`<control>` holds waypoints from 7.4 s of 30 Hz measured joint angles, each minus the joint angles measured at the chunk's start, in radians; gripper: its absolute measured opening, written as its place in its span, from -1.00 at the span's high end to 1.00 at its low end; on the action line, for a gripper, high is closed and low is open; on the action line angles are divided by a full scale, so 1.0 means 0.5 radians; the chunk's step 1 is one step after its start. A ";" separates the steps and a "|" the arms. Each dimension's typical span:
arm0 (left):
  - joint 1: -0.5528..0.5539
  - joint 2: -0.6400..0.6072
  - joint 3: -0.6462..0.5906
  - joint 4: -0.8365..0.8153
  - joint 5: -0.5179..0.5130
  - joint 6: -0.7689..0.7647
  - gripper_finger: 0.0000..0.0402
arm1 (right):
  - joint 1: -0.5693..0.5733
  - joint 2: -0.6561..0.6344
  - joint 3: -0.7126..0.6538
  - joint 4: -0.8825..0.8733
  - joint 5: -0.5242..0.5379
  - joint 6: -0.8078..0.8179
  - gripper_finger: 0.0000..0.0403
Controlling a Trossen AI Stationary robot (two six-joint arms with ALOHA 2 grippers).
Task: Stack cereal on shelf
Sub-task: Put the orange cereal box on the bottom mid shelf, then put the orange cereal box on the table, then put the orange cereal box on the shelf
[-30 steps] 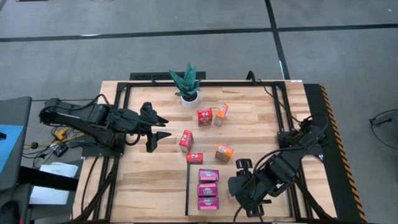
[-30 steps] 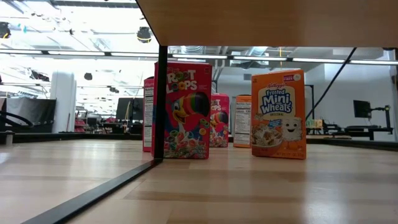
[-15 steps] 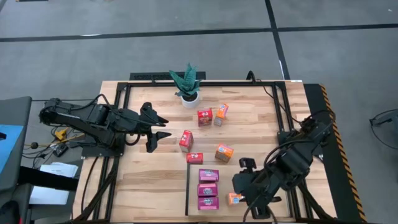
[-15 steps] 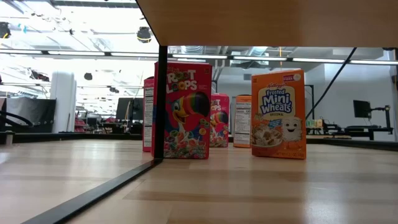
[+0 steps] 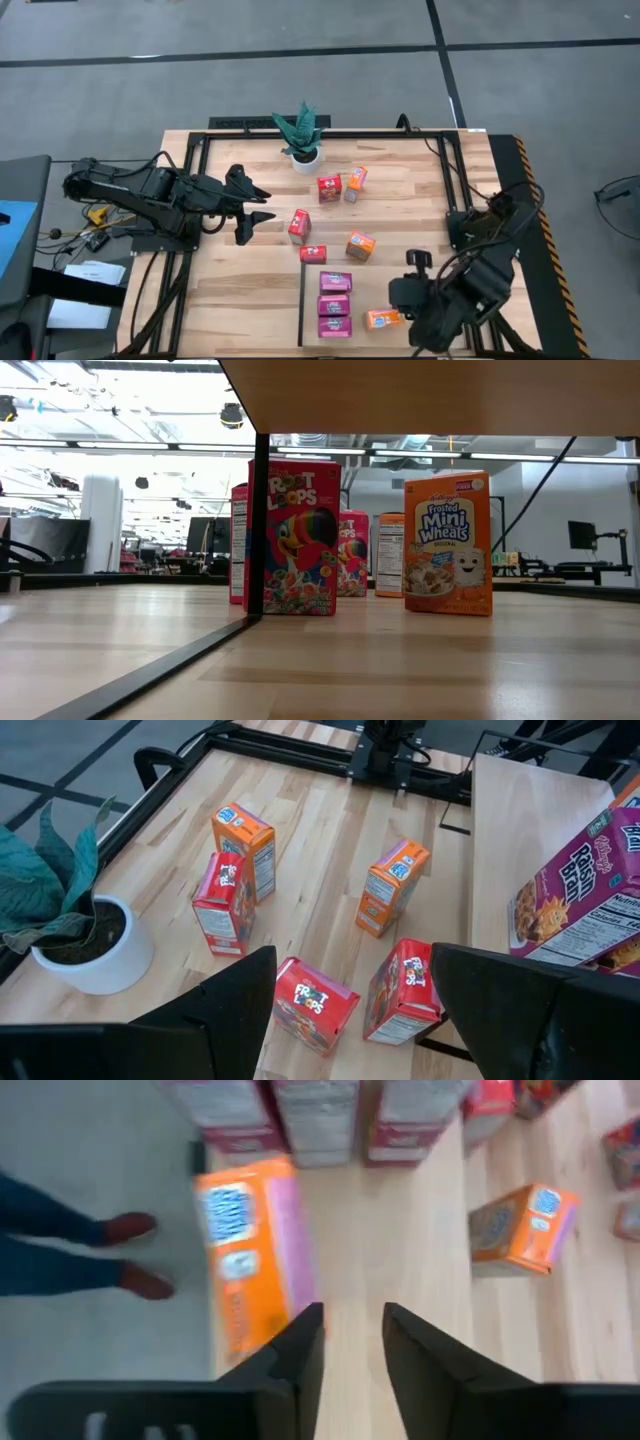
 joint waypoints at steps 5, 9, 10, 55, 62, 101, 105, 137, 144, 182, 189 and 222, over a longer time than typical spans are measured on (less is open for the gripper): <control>0.000 0.000 0.000 0.000 -0.010 0.001 -0.27 | 0.001 -0.003 -0.190 0.002 -0.068 0.097 0.55; 0.000 0.000 0.000 0.000 -0.011 0.001 -0.27 | -0.003 0.000 -0.260 0.071 -0.126 0.095 0.60; 0.000 0.000 0.000 0.000 -0.011 0.000 -0.27 | -0.003 0.002 -0.261 0.079 -0.128 0.095 0.61; 0.000 0.000 0.000 0.024 -0.002 -0.043 -0.27 | -0.537 -0.268 -0.064 0.004 -0.123 -0.524 0.39; 0.000 0.000 0.000 0.014 -0.002 -0.126 -0.27 | -0.879 -0.622 -0.393 0.005 -0.110 -0.689 -0.19; 0.003 0.000 0.000 -0.049 -0.270 -0.225 -0.27 | -1.112 -0.659 -2.080 1.660 -0.284 -0.866 -0.34; 0.003 0.000 0.000 -0.055 -0.271 -0.225 -0.27 | -1.123 -0.610 -2.080 1.644 -0.285 -0.868 -0.34; 0.003 0.000 0.000 -0.145 -0.270 -0.193 -0.27 | -1.186 -0.996 -1.775 1.148 -0.384 -0.809 0.31; 0.003 0.000 0.000 -0.150 -0.270 -0.192 -0.27 | -1.141 -1.081 -1.397 0.801 -0.375 -0.714 0.39; 0.003 0.000 0.000 -0.155 -0.269 -0.191 -0.27 | -0.360 -0.286 -0.549 0.423 -0.249 -0.401 0.39; 0.002 0.000 0.000 -0.158 -0.255 -0.160 -0.27 | -0.359 -0.301 -0.549 0.433 -0.250 -0.399 0.23; 0.002 0.000 0.000 -0.161 -0.254 -0.160 -0.27 | -0.250 -0.521 -0.499 0.127 0.258 -0.130 0.29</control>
